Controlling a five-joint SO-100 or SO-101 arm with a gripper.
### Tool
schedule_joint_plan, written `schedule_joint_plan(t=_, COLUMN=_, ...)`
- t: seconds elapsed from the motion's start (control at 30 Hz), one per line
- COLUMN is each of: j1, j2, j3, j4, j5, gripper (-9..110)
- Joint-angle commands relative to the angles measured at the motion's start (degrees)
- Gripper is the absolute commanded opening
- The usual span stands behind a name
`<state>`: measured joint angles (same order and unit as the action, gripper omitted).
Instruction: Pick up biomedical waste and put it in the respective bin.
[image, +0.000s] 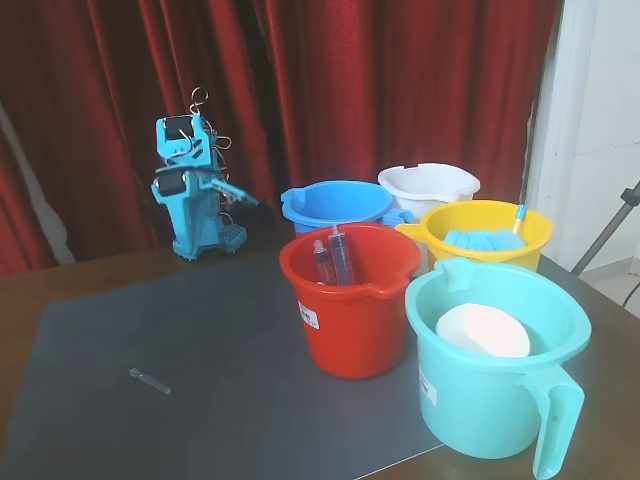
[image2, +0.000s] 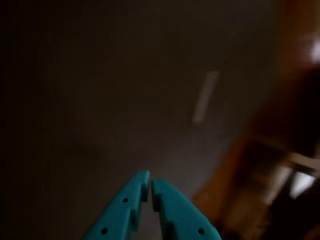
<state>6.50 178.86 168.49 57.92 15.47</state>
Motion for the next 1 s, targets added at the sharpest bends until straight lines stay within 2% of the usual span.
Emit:
schedule_joint_plan(t=0.0, j1=0.6, j2=-0.8, j3=-1.2, j4=-8.5, j5=-0.3, gripper=0)
schedule_joint_plan(t=0.13, j1=2.1, j2=-3.8, j3=-4.3, j4=-10.2, j5=-0.6, gripper=0)
schedule_joint_plan(t=0.23, j1=3.6, j2=-13.3, j3=-12.1, j4=-9.8, j5=-4.2, gripper=0)
schedule_joint_plan(t=0.33, j1=5.6, j2=-30.6, j3=-25.9, j4=-6.7, j5=-4.2, gripper=0)
schedule_joint_plan(t=0.67, j1=7.4, j2=-92.3, j3=-88.2, j4=16.5, j5=-4.4, gripper=0)
schedule_joint_plan(t=0.97, j1=7.5, j2=-120.2, j3=-111.5, j4=23.1, j5=-5.5, gripper=0)
